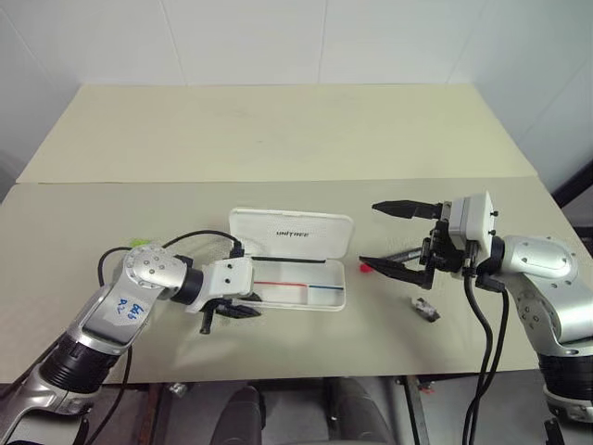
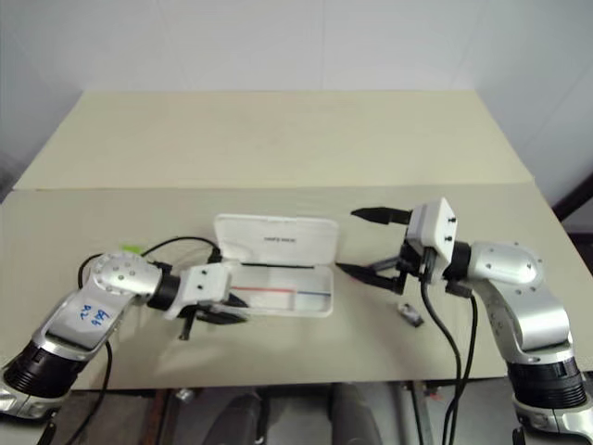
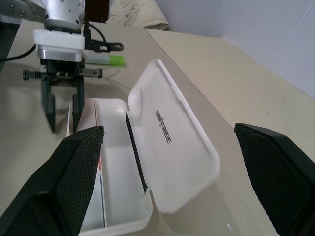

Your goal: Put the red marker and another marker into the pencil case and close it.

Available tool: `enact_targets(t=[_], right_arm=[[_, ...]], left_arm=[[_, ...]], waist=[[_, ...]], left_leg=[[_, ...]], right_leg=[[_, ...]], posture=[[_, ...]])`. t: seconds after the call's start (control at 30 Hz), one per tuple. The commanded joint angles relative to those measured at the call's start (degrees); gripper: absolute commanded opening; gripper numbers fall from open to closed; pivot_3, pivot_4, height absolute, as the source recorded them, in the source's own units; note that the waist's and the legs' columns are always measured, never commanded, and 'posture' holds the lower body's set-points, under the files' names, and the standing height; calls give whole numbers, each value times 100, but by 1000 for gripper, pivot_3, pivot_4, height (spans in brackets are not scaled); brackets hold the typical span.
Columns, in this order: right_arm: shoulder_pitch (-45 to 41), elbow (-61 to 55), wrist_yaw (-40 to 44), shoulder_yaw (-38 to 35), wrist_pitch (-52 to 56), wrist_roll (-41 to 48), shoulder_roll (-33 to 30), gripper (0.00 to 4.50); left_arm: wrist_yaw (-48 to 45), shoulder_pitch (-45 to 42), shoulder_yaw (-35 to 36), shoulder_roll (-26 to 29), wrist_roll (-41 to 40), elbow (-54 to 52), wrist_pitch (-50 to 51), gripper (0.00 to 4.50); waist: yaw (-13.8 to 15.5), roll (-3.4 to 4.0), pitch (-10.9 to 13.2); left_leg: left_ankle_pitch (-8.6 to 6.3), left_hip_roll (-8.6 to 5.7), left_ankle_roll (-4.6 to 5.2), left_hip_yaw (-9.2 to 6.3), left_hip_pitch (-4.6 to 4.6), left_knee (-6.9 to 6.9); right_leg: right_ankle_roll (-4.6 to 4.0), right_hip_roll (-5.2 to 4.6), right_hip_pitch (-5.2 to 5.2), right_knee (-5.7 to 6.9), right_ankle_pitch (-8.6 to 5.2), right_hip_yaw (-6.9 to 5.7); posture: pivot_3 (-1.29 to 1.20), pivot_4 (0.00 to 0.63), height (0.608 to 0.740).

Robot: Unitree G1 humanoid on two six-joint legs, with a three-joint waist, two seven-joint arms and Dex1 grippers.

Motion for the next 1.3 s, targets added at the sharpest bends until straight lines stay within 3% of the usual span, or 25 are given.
enact_targets(t=[0.03,0.23,0.3,0.43,0.57,0.87,1.27,1.3], right_arm=[[-61,-176,-35,-60,-51,53,25,4500],[-124,-95,21,-51,-55,58,32,4500],[-151,-24,72,-77,-41,75,-5,4500],[-315,422,424,-122,-42,-59,-335,4500],[-725,1264,1082,121,-274,-425,-772,4500],[-2005,3837,2247,1249,-1949,-1853,-696,4500],[-3442,6883,2362,2083,-3881,-3306,-115,4500],[-3528,7048,2356,2114,-3977,-3390,-96,4112]], left_arm=[[111,-68,4,-112,-234,-317,77,1734],[219,-36,125,-201,-512,-548,56,1734],[224,-24,184,-179,-586,-539,-43,2066],[399,-16,676,-235,-819,-358,-427,3274],[-130,-68,1297,-94,-1345,56,-1309,4480],[-305,-172,2527,444,-2934,-47,-358,4480],[-151,94,3518,1374,-2963,174,-255,4480],[-148,133,3565,1415,-2952,198,-279,4500]], waist=[[2,0,0],[-15,0,0],[-15,0,0],[-6,0,0],[-19,1,0],[-49,3,2],[-174,11,8],[-182,11,8]], left_leg=[[0,0,0,-1,-2,2],[0,-1,0,0,1,2],[0,0,0,0,2,2],[1,0,-1,0,3,6],[1,-2,-1,4,1,21],[0,0,-1,12,-2,45],[-1,-1,-4,11,0,49],[-1,-1,-3,11,0,48]], right_leg=[[1,0,0,0,0,0],[0,0,0,1,0,1],[0,0,0,3,0,1],[-2,0,0,6,-1,1],[-11,-3,5,2,-6,2],[-17,-3,9,3,-4,6],[-7,-3,9,12,1,5],[-7,-2,9,12,1,5]], posture=[[0,150,740],[0,150,740],[0,150,740],[0,150,740],[0,150,740],[0,150,740],[0,150,740],[0,150,740]])
